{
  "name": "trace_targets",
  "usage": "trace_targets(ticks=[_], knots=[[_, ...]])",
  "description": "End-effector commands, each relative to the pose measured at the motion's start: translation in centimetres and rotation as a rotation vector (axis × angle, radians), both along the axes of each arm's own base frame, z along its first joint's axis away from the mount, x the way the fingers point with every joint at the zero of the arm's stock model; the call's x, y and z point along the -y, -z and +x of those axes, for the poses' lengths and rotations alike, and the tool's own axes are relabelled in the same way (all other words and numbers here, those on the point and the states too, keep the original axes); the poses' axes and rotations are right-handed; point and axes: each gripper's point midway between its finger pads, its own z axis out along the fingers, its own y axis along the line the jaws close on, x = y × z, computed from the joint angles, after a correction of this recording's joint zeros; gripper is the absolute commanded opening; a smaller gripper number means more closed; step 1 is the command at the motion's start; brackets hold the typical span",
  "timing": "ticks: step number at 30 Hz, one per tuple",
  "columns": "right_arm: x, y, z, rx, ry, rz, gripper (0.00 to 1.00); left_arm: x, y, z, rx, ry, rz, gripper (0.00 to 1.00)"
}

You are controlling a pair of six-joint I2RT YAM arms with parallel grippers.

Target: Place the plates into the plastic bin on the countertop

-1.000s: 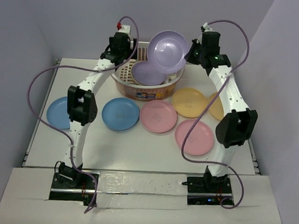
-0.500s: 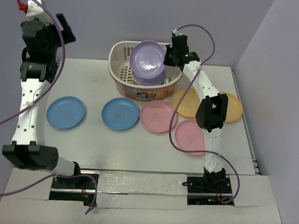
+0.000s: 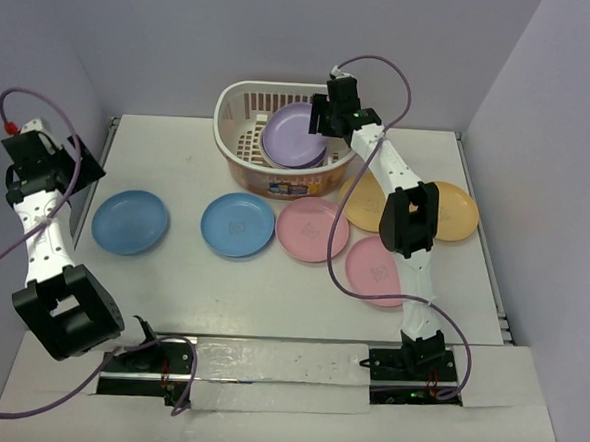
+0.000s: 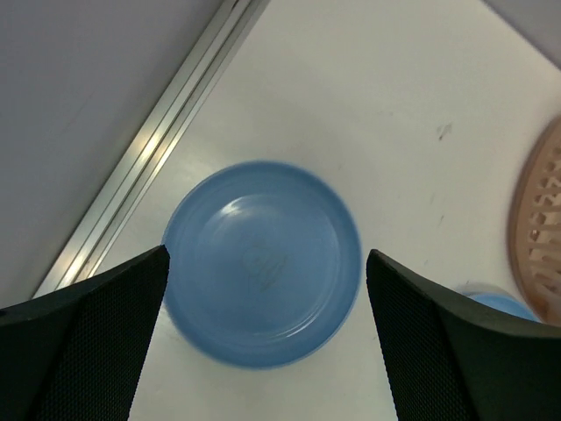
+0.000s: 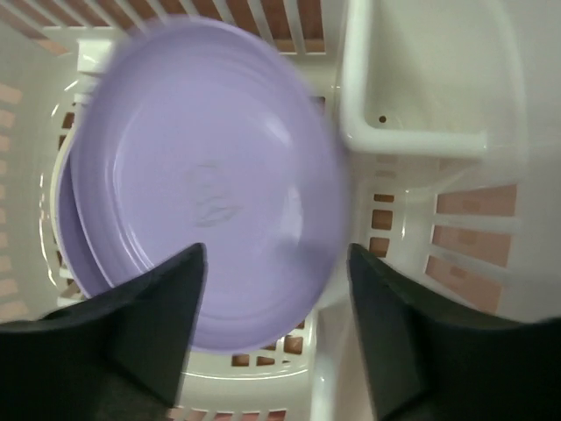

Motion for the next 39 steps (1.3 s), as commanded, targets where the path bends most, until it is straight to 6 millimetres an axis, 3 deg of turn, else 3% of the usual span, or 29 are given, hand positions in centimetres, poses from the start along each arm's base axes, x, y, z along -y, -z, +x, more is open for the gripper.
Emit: trace_targets(ticks=[1, 2, 5, 10, 13, 15, 17, 19, 22, 25, 29, 32, 33, 39], knots=[[0.0, -3.2, 1.6, 0.105, 0.025, 0.019, 0.88, -0.2, 0.1, -1.7, 0.019, 0.032, -0.045, 0.99], [0.0, -3.8, 1.5, 0.114, 0.023, 0.021, 0.99, -0.6, 1.0, -2.2, -0.010, 0.018, -0.049, 0.98], [-0.1, -5.5, 1.1, 0.138, 0.010, 0.033, 1.00, -1.8, 3.4, -3.4, -0.066, -0.020, -0.075, 0.97], [-1.0, -11.0, -1.1, 0.205, -0.062, 0.062, 1.00, -3.5, 8.7, -6.0, -0.190, -0.097, -0.143, 0.93], [-2.2, -14.5, -3.9, 0.245, -0.166, 0.074, 1.00, -4.0, 11.1, -7.1, -0.241, -0.113, -0.187, 0.92], [-2.4, -15.8, -6.1, 0.258, -0.233, 0.066, 1.00, -4.0, 12.5, -7.4, -0.271, -0.110, -0.215, 0.91], [-3.0, -14.3, -8.6, 0.214, -0.331, 0.062, 1.00, -3.7, 14.0, -7.7, -0.300, -0.099, -0.251, 0.87], [-3.5, -15.8, -11.6, 0.264, -0.458, 0.036, 1.00, -3.4, 15.2, -7.9, -0.322, -0.094, -0.271, 0.84], [-4.4, -13.5, -15.6, 0.273, -0.644, -0.058, 1.00, -3.2, 16.5, -8.0, -0.342, -0.090, -0.289, 0.80], [-4.8, -7.4, -19.9, 0.250, -0.830, -0.276, 1.00, -3.1, 18.1, -8.3, -0.374, -0.095, -0.303, 0.77], [-6.4, -2.3, -25.8, 0.329, -1.084, -0.542, 1.00, -3.2, 19.9, -8.6, -0.428, -0.104, -0.336, 0.64], [-7.5, -0.7, -27.8, 0.367, -1.212, -0.635, 1.00, -3.2, 20.6, -8.6, -0.446, -0.105, -0.347, 0.53], [-8.4, 0.1, -28.8, 0.415, -1.296, -0.690, 1.00, -3.2, 20.9, -8.5, -0.454, -0.103, -0.354, 0.41], [-11.9, 3.4, -31.7, 0.548, -1.512, -0.817, 0.99, -2.9, 21.5, -8.0, -0.472, -0.069, -0.369, 0.11]])
